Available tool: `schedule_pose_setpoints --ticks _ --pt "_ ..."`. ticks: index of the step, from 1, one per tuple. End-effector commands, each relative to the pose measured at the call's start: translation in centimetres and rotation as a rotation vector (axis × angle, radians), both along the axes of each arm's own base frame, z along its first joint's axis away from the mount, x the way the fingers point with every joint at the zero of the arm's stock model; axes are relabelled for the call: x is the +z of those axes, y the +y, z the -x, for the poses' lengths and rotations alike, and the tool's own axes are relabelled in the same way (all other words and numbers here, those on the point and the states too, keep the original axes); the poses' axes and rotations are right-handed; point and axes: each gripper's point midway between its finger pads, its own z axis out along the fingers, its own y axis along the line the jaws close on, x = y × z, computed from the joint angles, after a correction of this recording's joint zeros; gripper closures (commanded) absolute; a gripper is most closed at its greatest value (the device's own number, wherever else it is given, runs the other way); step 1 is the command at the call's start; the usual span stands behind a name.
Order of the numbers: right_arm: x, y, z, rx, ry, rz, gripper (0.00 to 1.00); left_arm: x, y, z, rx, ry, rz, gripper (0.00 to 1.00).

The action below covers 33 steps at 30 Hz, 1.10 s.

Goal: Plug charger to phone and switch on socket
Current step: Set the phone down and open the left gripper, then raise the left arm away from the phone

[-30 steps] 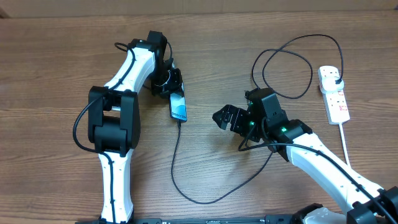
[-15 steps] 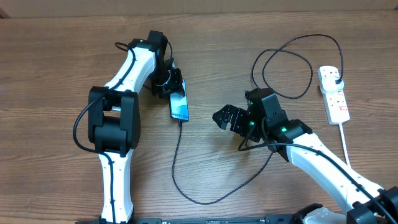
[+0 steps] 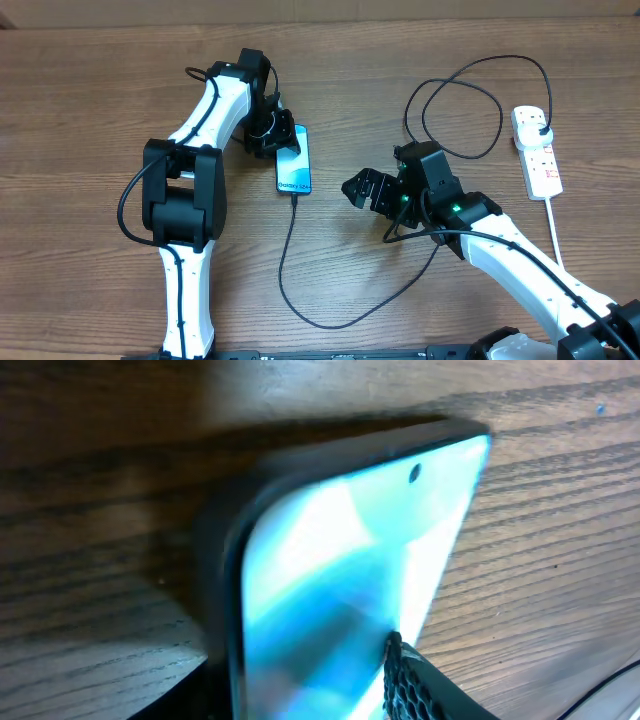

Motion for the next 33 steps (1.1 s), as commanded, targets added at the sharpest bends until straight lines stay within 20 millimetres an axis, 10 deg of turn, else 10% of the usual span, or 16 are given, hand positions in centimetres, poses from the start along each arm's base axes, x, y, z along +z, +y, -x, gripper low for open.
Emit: schedule_pose_setpoints --ticks 1,20,26,33 --pt "-0.1 -0.2 -0.2 -0.002 -0.010 0.010 0.00 -0.8 1.0 0.2 -0.005 0.005 -0.077 0.53" --pt "-0.1 -0.2 -0.2 -0.001 -0.010 0.011 0.00 1.2 1.8 -1.0 0.018 -0.034 -0.068 0.49" --pt "-0.1 -0.2 -0.2 -0.001 -0.010 0.011 0.00 8.9 2.1 -3.2 -0.004 -0.200 -0.041 0.49" --pt "-0.1 -0.2 -0.2 -0.002 -0.009 0.011 0.00 23.3 2.2 -3.0 -0.032 -0.517 0.002 0.48"
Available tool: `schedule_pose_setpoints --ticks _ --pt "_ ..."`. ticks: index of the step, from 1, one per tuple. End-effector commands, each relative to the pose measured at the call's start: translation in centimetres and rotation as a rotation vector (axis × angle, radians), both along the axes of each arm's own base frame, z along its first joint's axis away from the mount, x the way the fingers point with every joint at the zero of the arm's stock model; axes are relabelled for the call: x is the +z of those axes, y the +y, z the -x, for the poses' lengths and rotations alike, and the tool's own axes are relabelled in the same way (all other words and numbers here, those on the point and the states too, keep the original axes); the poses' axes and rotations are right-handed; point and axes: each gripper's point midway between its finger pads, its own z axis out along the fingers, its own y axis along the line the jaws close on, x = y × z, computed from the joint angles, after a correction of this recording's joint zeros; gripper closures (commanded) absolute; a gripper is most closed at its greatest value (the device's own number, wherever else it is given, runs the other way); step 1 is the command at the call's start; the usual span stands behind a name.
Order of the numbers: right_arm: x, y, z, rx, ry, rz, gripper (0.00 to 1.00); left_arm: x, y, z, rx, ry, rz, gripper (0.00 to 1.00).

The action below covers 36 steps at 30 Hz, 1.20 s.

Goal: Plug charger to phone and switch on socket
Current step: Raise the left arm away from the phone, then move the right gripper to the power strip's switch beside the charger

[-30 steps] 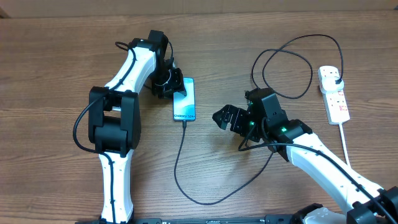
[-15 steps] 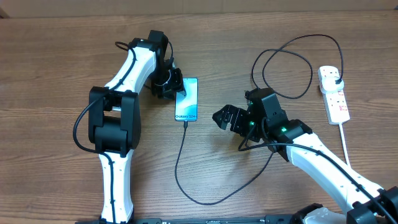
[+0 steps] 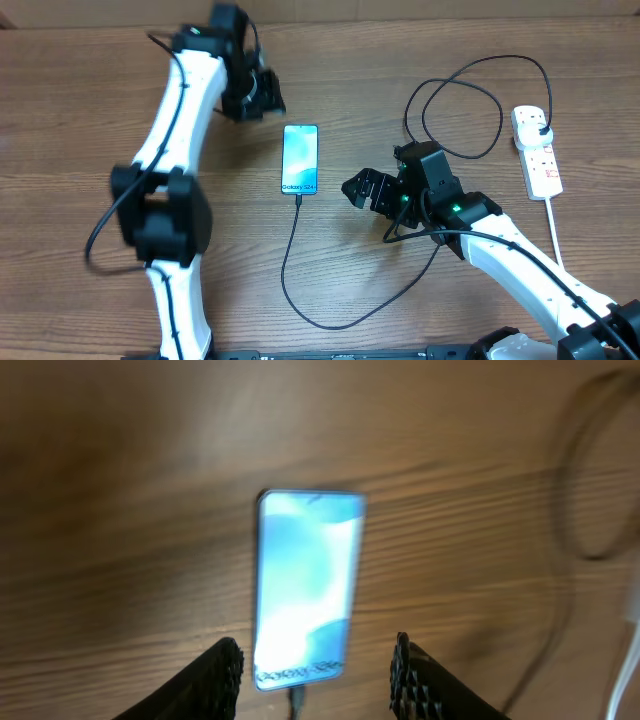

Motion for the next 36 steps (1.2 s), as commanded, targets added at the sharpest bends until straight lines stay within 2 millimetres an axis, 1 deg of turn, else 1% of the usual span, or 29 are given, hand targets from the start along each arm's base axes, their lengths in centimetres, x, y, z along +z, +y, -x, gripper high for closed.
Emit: schedule_pose_setpoints --ticks 1,3,6,9,10,11,13,15,16,18,20,22,24,26,27,28,33,35,36 --pt "-0.1 -0.2 -0.2 -0.002 -0.010 0.010 0.00 11.0 0.2 1.0 -0.037 -0.261 0.023 0.47" --pt "-0.1 -0.2 -0.2 -0.002 -0.009 0.010 0.00 14.1 0.2 2.1 -0.039 -0.327 0.039 0.45" --pt "-0.1 -0.2 -0.2 -0.002 -0.009 0.010 0.00 17.7 0.5 3.9 -0.038 -0.403 0.050 0.40" --pt "-0.1 -0.2 -0.2 -0.002 -0.007 0.011 0.02 19.3 0.7 5.2 -0.038 -0.432 0.053 0.34" --pt "-0.1 -0.1 -0.1 0.001 -0.005 0.009 0.03 19.7 0.8 5.7 -0.038 -0.435 0.052 0.25" --pt "-0.2 -0.2 -0.1 0.001 -0.004 0.009 0.04 19.9 1.0 6.2 -0.036 -0.431 0.047 0.19" --pt "-0.2 -0.2 0.0 0.001 0.001 0.012 0.06 19.7 1.5 6.8 -0.033 -0.418 0.019 0.14" --pt "-0.1 -0.3 0.1 0.005 0.000 0.014 0.08 18.9 2.8 7.2 -0.007 -0.390 -0.057 0.02" --pt "0.1 -0.2 0.1 0.024 -0.017 0.018 0.11 18.4 3.7 7.3 0.014 -0.374 -0.109 0.00" --pt "0.9 -0.3 0.2 0.074 -0.059 0.040 0.15 17.5 5.8 7.8 0.057 -0.339 -0.225 0.00" --pt "1.9 -0.6 0.3 0.098 -0.092 0.065 0.18 17.1 7.1 8.2 0.080 -0.317 -0.289 0.00" --pt "3.3 -1.6 0.2 0.088 -0.119 0.112 0.18 16.9 7.7 8.5 0.089 -0.304 -0.322 0.00" --pt "4.7 -2.5 0.1 0.073 -0.137 0.142 0.18 16.9 7.7 8.5 0.088 -0.302 -0.325 0.00" --pt "6.6 -3.5 0.1 0.060 -0.154 0.153 0.18 16.9 7.7 8.5 0.089 -0.302 -0.325 0.00" --pt "8.5 -4.3 0.2 0.048 -0.168 0.159 0.18 16.9 7.6 8.5 0.089 -0.303 -0.322 0.01" --pt "9.6 -4.9 0.3 0.043 -0.180 0.163 0.19 16.9 7.6 8.5 0.088 -0.303 -0.321 0.00" --pt "15.0 -8.0 1.2 -0.006 -0.257 0.185 0.42 16.9 7.6 8.5 0.088 -0.303 -0.321 0.00" --pt "17.0 -9.7 1.7 -0.057 -0.287 0.191 0.44 16.9 7.6 8.5 0.088 -0.303 -0.321 0.00" --pt "17.9 -10.6 2.0 -0.086 -0.300 0.196 0.48 16.9 7.6 8.5 0.088 -0.303 -0.321 0.00"
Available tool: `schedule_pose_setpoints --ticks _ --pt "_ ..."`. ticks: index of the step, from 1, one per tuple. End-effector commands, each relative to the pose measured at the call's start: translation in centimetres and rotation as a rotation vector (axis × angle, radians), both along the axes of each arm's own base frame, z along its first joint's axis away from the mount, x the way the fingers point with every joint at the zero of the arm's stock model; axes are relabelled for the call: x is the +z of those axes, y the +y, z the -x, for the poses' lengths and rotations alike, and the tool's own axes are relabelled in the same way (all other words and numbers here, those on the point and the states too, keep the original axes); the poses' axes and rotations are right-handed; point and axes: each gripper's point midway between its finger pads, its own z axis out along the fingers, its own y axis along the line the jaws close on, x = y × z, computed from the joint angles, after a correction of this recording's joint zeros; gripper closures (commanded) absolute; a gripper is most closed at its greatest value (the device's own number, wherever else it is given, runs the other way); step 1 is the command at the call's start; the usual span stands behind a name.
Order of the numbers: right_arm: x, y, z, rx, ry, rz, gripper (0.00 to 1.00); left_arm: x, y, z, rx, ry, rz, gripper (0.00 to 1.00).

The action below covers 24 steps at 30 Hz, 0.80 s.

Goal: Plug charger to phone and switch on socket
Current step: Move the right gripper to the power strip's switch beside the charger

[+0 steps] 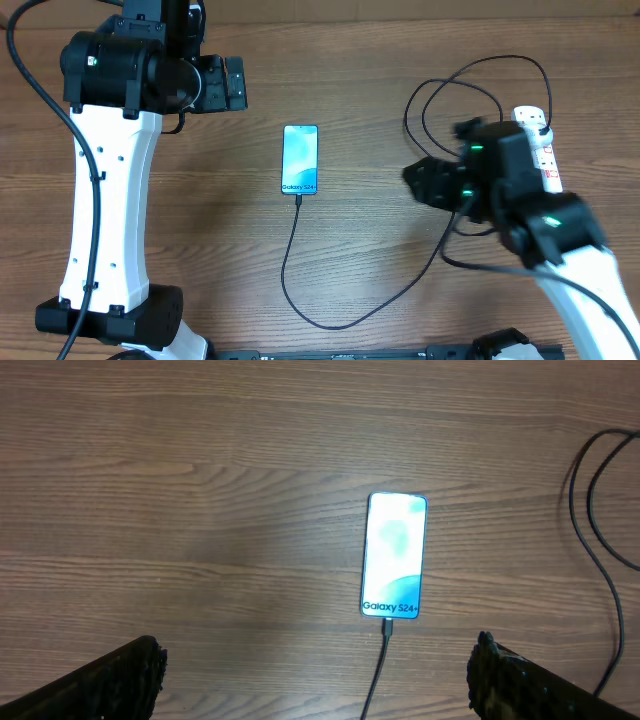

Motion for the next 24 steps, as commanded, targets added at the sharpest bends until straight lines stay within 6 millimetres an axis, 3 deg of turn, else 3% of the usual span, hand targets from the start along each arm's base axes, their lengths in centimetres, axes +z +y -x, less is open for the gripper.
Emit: schedule_pose_setpoints --ticks 1,8,11,16,21,22,24 --pt "5.0 -3.3 0.4 -0.081 -0.135 0.023 0.52 0.0 0.3 -0.1 -0.002 -0.005 -0.022 0.00" --pt "9.4 -9.3 2.0 -0.290 -0.198 0.040 0.96 0.0 0.3 -0.1 -0.002 -0.005 -0.022 0.00" --pt "10.8 -12.4 1.7 -0.375 -0.210 0.056 0.97 0.0 0.3 -0.1 -0.002 -0.005 -0.021 0.00" --pt "11.7 -15.6 0.2 -0.447 -0.169 -0.014 0.97 0.0 0.3 -0.1 -0.002 -0.005 -0.021 0.00" --pt "10.2 -19.7 -1.7 -0.531 -0.105 -0.167 0.97 0.0 0.3 -0.1 -0.002 -0.005 -0.022 0.00" --pt "9.5 -21.6 -2.4 -0.530 -0.097 -0.226 0.97 0.0 0.3 -0.1 -0.002 -0.005 -0.021 0.00" --pt "8.5 -23.3 -3.0 -0.516 -0.093 -0.285 0.96 0.0 0.3 -0.1 -0.002 -0.005 -0.022 0.00"
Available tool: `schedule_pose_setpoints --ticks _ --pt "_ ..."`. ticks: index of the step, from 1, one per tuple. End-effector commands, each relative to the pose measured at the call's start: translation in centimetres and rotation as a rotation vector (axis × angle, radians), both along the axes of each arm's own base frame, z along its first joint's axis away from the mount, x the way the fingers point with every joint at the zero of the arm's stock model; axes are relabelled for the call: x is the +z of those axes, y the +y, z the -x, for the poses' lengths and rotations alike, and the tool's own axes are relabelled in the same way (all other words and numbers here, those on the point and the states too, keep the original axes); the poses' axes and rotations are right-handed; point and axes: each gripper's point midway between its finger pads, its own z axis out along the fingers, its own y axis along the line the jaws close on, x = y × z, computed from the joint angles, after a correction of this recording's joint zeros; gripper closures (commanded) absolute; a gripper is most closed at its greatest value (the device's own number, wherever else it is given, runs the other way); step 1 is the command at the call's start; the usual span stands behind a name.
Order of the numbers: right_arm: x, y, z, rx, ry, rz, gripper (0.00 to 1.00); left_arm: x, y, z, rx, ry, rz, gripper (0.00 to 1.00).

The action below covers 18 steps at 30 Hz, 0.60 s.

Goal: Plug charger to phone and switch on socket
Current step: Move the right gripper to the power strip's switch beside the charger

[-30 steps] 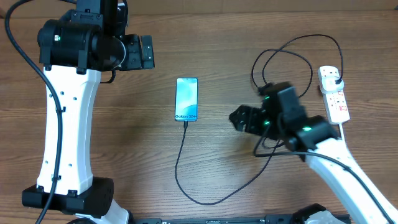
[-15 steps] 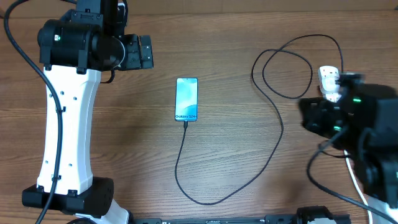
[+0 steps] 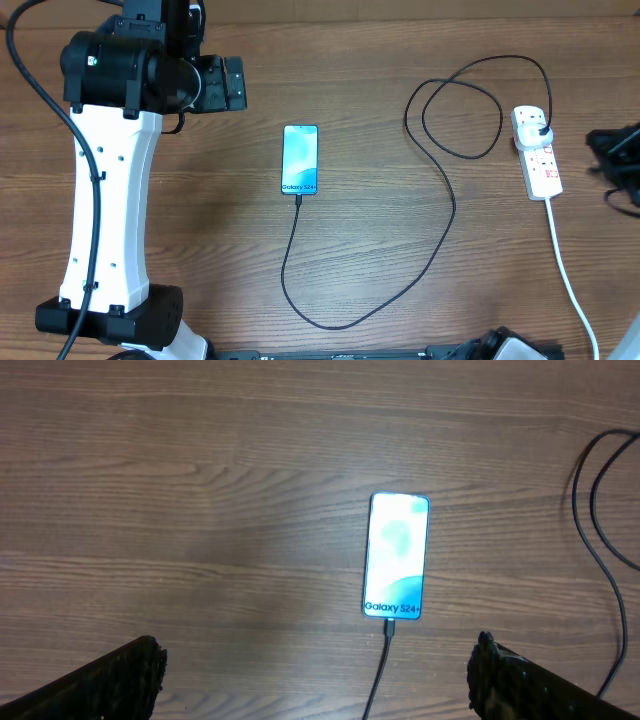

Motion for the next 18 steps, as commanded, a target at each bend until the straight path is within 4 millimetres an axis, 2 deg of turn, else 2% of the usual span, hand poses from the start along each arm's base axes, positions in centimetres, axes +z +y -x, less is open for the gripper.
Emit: schedule_pose_setpoints --ticks 1,6,10,18 --pt "-0.6 -2.4 -1.4 0.067 -0.075 -0.139 0.96 0.0 0.2 -0.1 -0.004 -0.005 -0.017 0.00" --pt "-5.1 -6.4 -2.6 0.015 -0.066 -0.254 0.96 0.0 0.2 -0.1 -0.004 -0.005 -0.017 0.00" --pt "-10.0 -9.0 -3.4 -0.086 -0.069 -0.320 0.96 0.0 0.2 -0.1 -0.004 -0.005 -0.017 0.00" --pt "-16.6 -9.9 -4.3 -0.197 -0.069 -0.318 0.96 0.0 0.2 -0.1 -0.004 -0.005 -0.017 0.00"
